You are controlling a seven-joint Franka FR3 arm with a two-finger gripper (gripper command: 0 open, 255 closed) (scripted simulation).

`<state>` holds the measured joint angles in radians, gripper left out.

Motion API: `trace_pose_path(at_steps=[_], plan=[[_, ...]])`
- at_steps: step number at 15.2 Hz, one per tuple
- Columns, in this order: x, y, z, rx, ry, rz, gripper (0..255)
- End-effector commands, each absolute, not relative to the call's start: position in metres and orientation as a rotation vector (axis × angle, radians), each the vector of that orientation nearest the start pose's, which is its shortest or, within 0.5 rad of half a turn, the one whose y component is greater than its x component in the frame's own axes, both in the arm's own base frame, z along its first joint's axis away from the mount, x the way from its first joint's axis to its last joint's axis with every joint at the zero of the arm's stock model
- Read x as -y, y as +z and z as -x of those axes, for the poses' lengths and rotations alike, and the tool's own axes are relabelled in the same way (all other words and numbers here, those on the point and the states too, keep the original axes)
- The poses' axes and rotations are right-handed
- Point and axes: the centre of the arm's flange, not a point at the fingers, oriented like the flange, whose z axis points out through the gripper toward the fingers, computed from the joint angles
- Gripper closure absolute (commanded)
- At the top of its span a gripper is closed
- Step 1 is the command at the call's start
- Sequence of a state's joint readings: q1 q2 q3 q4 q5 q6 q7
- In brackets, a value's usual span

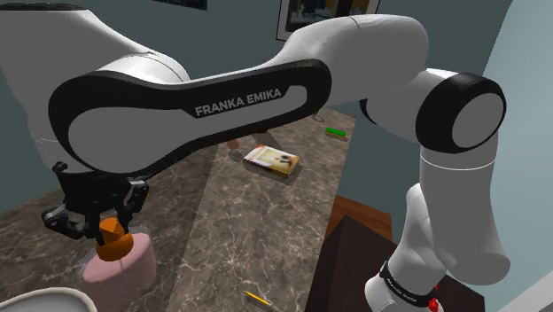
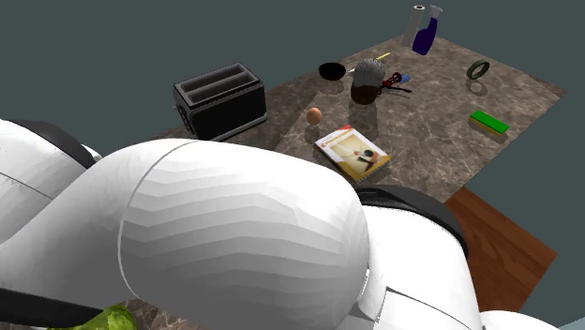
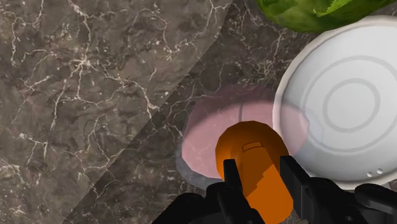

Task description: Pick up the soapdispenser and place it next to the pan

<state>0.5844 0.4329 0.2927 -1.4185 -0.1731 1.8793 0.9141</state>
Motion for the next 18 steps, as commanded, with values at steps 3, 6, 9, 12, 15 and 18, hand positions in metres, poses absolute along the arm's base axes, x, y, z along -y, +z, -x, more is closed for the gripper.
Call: trace_pose_path(at_steps=[3,6,9,12,15,18], plan=[[-0.499,0.443,-0.475,-0.026,-0.102,3.131,255],[-0.499,0.427,-0.475,-0.026,-0.102,3.131,255],[-0.499,0.422,-0.475,-0.026,-0.102,3.131,255],[-0.499,0.422,-0.475,-0.026,-0.102,3.131,255],[-0.499,0.422,-0.475,-0.026,-0.102,3.131,255],[-0.502,0.422,-0.476,-0.026,-0.102,3.132,0]])
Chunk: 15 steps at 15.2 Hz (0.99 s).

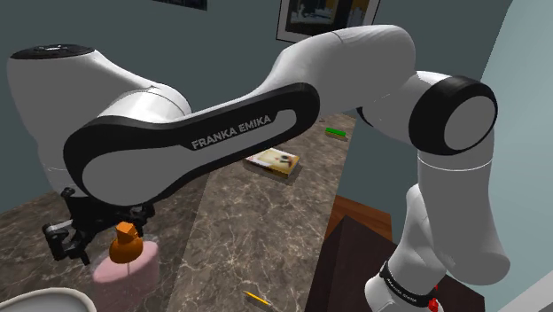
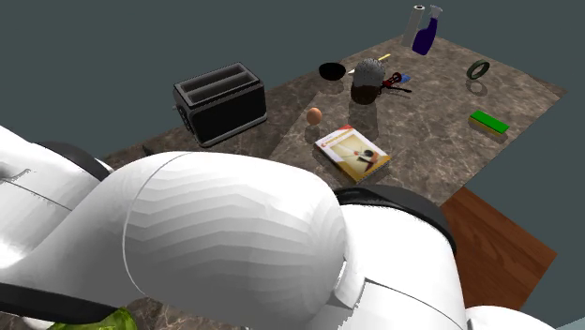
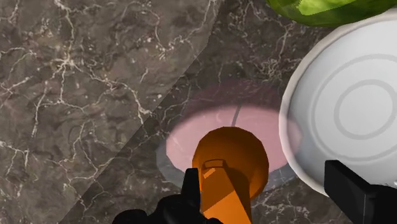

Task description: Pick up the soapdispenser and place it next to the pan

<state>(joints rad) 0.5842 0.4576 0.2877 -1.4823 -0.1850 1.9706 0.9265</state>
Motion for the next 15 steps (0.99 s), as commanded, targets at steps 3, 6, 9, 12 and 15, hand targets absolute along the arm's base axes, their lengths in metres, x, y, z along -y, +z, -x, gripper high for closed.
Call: trace_pose_path(at_steps=[3,6,9,12,15], plan=[[-0.499,0.422,-0.475,-0.026,-0.102,3.131,0],[-0.499,0.461,-0.473,-0.026,-0.102,3.131,0],[-0.499,0.472,-0.472,-0.026,-0.102,3.131,0],[-0.499,0.472,-0.472,-0.026,-0.102,3.131,0],[-0.499,0.472,-0.472,-0.026,-0.102,3.131,0]])
